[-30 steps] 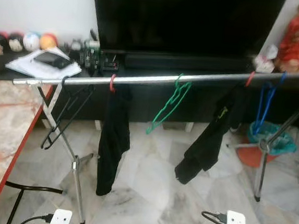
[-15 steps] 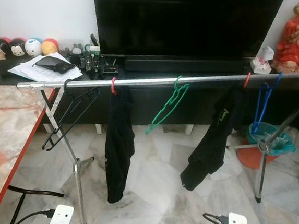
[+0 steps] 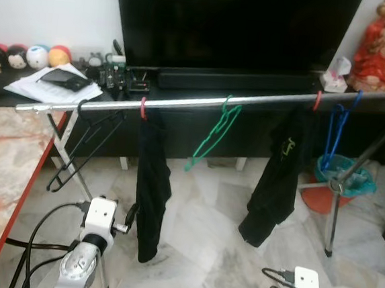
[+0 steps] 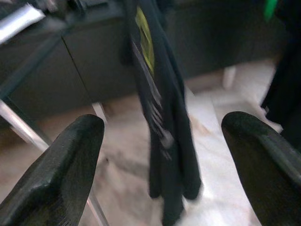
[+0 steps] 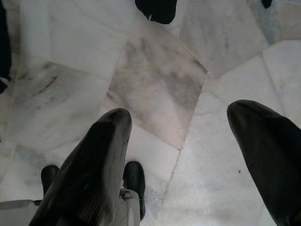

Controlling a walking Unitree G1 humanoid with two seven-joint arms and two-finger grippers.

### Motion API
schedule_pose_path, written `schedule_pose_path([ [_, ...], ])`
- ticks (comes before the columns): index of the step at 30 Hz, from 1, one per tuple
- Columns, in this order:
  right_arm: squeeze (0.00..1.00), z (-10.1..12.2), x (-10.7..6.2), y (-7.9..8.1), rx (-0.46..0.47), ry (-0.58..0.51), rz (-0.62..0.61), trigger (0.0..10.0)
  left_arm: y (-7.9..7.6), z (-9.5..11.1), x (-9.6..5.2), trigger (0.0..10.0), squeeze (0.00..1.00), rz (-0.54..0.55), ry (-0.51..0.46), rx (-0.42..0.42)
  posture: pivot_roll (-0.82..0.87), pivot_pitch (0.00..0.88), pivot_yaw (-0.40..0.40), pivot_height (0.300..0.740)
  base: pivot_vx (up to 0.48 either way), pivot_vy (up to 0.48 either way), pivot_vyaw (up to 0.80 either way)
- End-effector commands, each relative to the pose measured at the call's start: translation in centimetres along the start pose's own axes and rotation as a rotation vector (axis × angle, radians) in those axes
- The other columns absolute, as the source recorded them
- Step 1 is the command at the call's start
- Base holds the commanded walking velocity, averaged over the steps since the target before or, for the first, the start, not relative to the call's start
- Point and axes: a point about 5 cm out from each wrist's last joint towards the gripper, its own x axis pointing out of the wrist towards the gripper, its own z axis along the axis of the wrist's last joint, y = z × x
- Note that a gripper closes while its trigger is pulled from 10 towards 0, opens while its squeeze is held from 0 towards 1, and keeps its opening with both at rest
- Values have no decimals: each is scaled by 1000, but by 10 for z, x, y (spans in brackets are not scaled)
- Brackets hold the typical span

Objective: Hang hanger

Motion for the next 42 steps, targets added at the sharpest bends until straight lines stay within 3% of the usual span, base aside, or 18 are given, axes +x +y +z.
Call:
schedule_pose_path([
  [1, 0, 4, 1, -2, 32, -7, -26, 10000, -4, -6, -6, 10000, 0, -18, 17, 15, 53, 0, -26, 740, 0, 0, 0],
  [6, 0, 11, 1, -5, 20, -18, -37, 10000, -4, 6, -15, 10000, 0, -4, -20, 28, 61, 0, -45, 740, 0, 0, 0],
  [10, 0, 15, 2, -7, 18, -23, -43, 10000, -1, 25, -13, 10000, 0, 28, -90, 22, 80, 0, -56, 740, 0, 0, 0],
  [24, 0, 6, 0, -8, 45, -13, -62, 10000, -13, 69, 25, 10000, 0, 1, -195, -5, 48, 0, -23, 740, 0, 0, 0],
  [31, 0, -3, -2, -14, 41, 8, -84, 10000, -19, 83, 30, 10000, 0, 23, -230, -35, 96, 0, -59, 740, 0, 0, 0],
  [42, 0, -12, -4, -16, 38, 16, -92, 10000, -18, 91, 39, 10000, 0, 15, -234, -46, 28, 0, -25, 740, 0, 0, 0],
])
